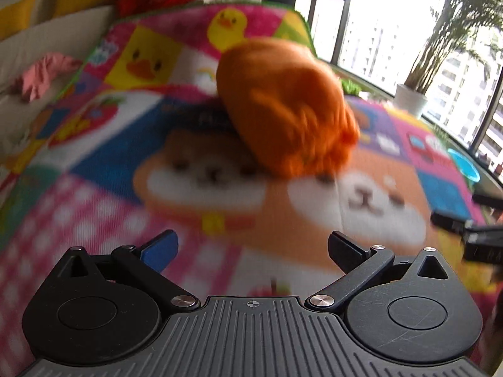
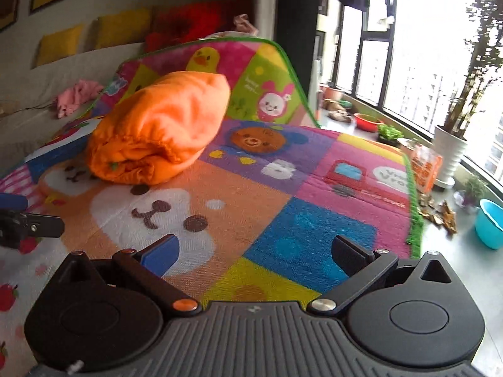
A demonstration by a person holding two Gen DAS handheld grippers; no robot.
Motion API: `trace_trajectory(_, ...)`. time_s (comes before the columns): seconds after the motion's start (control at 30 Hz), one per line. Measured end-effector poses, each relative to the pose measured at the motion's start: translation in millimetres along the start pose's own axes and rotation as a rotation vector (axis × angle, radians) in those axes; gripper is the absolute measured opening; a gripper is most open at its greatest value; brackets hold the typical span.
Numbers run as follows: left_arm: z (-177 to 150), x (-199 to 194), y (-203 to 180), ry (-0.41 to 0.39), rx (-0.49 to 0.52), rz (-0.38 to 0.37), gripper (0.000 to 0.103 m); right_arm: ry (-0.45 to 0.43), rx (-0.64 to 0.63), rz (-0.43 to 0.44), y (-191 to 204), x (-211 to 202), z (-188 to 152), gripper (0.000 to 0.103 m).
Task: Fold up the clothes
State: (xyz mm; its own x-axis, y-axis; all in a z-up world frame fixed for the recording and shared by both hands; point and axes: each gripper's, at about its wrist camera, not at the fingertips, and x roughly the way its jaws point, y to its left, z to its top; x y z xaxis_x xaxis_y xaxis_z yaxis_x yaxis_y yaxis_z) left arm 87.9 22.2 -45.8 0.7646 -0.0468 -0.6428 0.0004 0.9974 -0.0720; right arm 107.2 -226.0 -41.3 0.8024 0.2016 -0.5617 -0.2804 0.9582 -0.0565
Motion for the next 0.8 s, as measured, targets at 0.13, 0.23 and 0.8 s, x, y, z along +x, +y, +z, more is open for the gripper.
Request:
trace_trajectory(0.13,-1,0,-6,0.007,0.017,0.035,0.103,0.090,0.014,0.108,-5,17,1,0.103)
trace_trajectory(0.23,-3,1,-8,0.011,0.031,0.047,0.103,0.084,-0.036,0.110,-11,17,2,0.103)
trace_trajectory(0.8,-4,4,-10,0.015,0.042,0.051,0.103,0.081,-0.091,0.223,-36,28,1,0.103)
